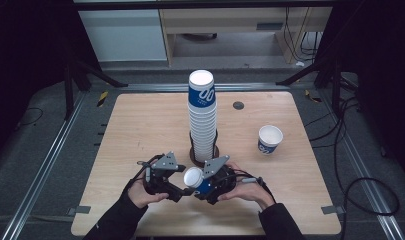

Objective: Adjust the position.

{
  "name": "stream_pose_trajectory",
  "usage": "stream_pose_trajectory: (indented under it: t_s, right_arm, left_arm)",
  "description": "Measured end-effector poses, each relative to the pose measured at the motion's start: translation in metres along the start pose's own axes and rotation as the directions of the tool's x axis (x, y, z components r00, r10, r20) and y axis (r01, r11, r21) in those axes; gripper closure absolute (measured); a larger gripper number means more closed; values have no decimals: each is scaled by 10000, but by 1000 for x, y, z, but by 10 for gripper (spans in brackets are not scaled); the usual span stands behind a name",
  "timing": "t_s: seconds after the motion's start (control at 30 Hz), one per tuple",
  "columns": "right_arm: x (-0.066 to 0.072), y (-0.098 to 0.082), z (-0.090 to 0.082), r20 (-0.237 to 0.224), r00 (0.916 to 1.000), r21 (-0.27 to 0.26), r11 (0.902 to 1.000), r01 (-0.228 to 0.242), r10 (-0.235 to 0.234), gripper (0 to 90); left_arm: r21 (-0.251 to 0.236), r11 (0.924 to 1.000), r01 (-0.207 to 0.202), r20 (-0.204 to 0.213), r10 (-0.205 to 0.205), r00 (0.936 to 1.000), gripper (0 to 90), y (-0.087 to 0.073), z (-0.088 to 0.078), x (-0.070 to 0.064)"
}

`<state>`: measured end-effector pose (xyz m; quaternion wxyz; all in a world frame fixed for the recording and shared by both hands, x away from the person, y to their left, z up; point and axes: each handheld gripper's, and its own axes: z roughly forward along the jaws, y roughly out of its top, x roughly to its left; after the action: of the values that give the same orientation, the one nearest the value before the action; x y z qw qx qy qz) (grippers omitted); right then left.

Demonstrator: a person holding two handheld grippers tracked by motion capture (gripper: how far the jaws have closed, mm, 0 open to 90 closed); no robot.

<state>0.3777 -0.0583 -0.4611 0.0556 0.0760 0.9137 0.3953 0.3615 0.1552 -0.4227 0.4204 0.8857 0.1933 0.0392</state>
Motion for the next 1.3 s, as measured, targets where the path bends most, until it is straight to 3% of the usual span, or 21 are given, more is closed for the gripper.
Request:
stream_pose_trajectory:
  t_s: [0.53,0.9,1.13,1.3]
  right_arm:
    - [5,4,6,-144,9997,28,9998,184,-183,205]
    - [6,4,7,-228,9995,81,9997,219,-217,198]
    - [6,4,5,-168,9997,-165,9997,169,-172,97]
    - [2,4,-1,-14,10000,-365,9993,-48,47,60]
  left_arm:
    - [234,9997,60,451,-71,9990,187,1,13,-3]
    - [260,9995,166,405,-176,9990,258,0,14,-3]
    - [181,9995,243,335,-249,9991,262,0,12,-2]
    - [-226,9989,405,251,-399,9989,263,1,2,2]
